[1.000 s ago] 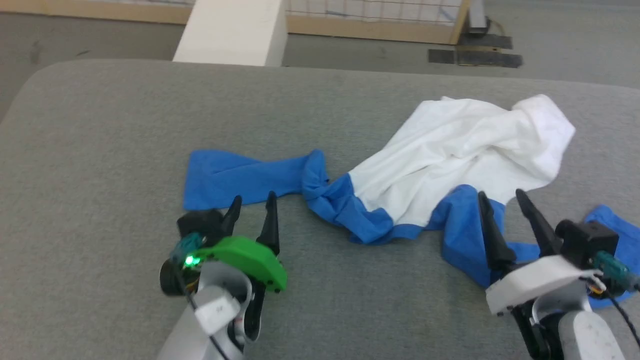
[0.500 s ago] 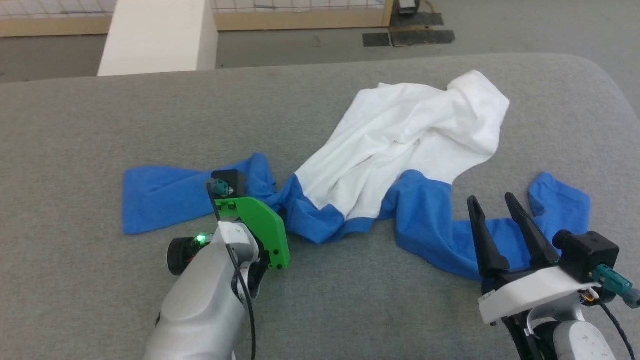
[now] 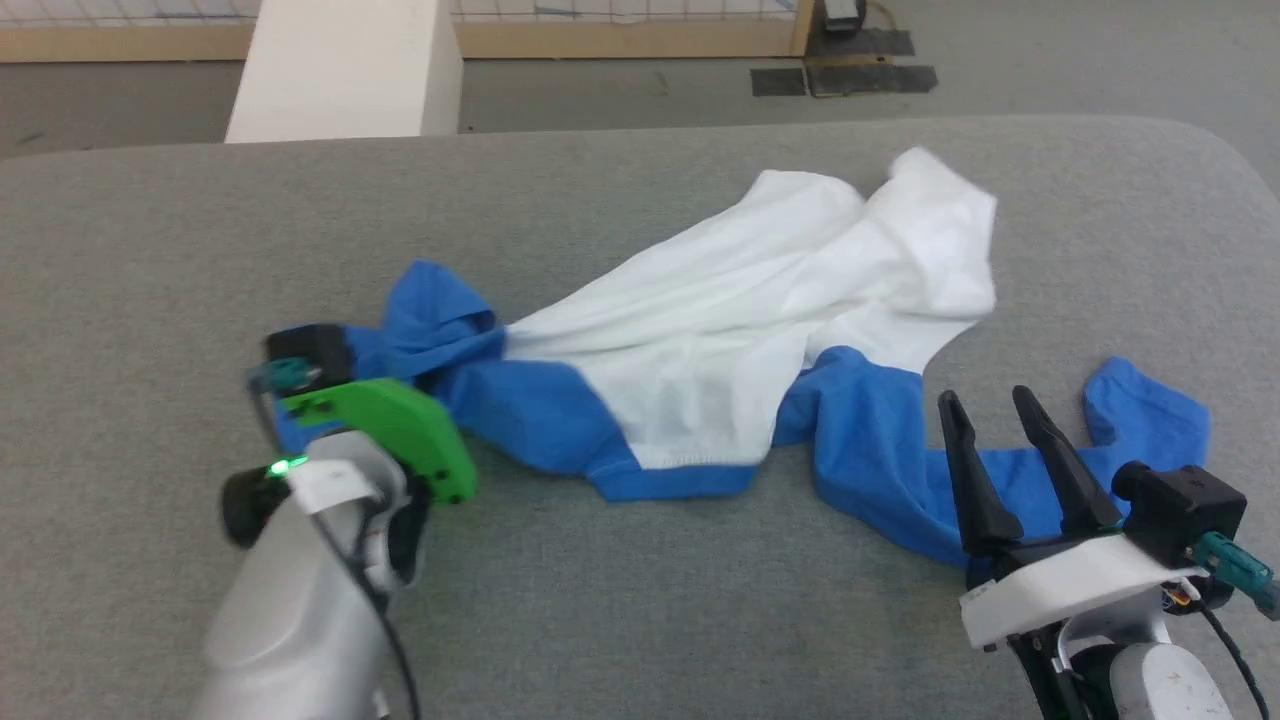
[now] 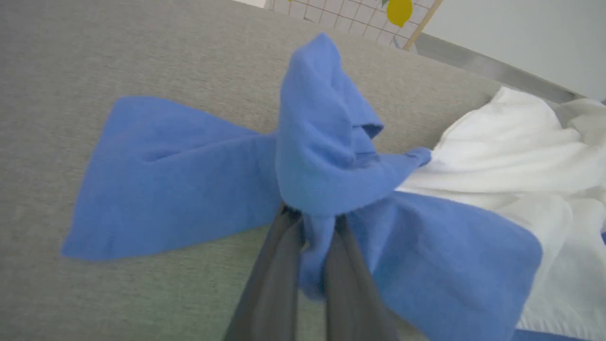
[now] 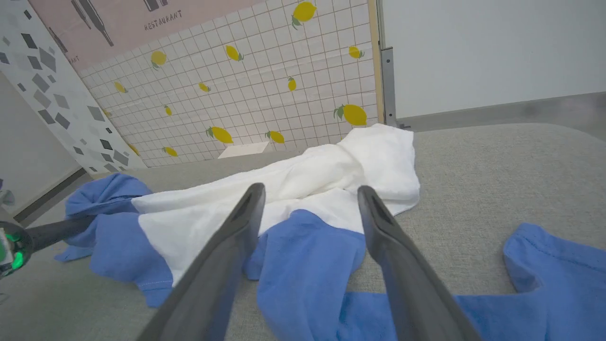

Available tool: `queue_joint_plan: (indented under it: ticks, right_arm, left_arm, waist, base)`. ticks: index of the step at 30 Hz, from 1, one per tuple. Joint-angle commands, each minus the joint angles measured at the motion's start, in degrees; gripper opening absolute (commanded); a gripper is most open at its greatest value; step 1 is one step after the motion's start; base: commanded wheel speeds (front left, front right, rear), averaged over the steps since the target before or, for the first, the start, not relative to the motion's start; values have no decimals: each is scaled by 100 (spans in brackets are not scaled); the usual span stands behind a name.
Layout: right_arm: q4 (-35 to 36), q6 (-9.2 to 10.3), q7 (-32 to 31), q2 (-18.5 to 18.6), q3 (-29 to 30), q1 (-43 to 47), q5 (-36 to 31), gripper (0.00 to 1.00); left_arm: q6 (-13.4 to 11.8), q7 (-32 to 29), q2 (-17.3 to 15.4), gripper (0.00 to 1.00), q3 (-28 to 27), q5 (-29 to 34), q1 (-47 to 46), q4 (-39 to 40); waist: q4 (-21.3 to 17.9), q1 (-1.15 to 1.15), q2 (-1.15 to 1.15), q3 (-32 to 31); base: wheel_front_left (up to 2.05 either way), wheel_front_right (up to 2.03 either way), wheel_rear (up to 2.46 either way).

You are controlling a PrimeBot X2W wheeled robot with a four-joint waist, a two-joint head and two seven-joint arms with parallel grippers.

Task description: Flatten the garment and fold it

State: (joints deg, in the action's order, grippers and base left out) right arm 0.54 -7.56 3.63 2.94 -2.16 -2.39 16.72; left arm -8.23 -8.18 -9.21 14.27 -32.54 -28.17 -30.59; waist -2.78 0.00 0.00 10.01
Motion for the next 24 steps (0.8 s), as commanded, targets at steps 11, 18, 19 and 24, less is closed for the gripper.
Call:
queue_joint_plan:
  ticks: [11,18,19,24]
  right_arm:
    - [106,8,-144,-6,37,100,-117,100]
    - [31,8,-601,-6,-33,143,-313,100]
    - [24,8,-709,-6,-8,174,-359,100]
    - [55,8,-1025,-6,81,240,-453,100]
  left_arm:
    - [-505,-69,-1028,0,-758,-176,1131,1413]
    - [-419,256,-954,100,-748,-179,1096,1203]
    - [-426,382,-865,100,-770,-213,1125,1183]
    - [-298,973,-501,100,-780,-346,1472,1171]
  waist:
    - [555,0,0,-108]
    - [584,0,0,-49]
    - [586,0,0,-56]
    - [604,0,0,-102]
  base:
    - [0,0,0]
    - [0,0,0]
    - [0,0,0]
    - [0,0,0]
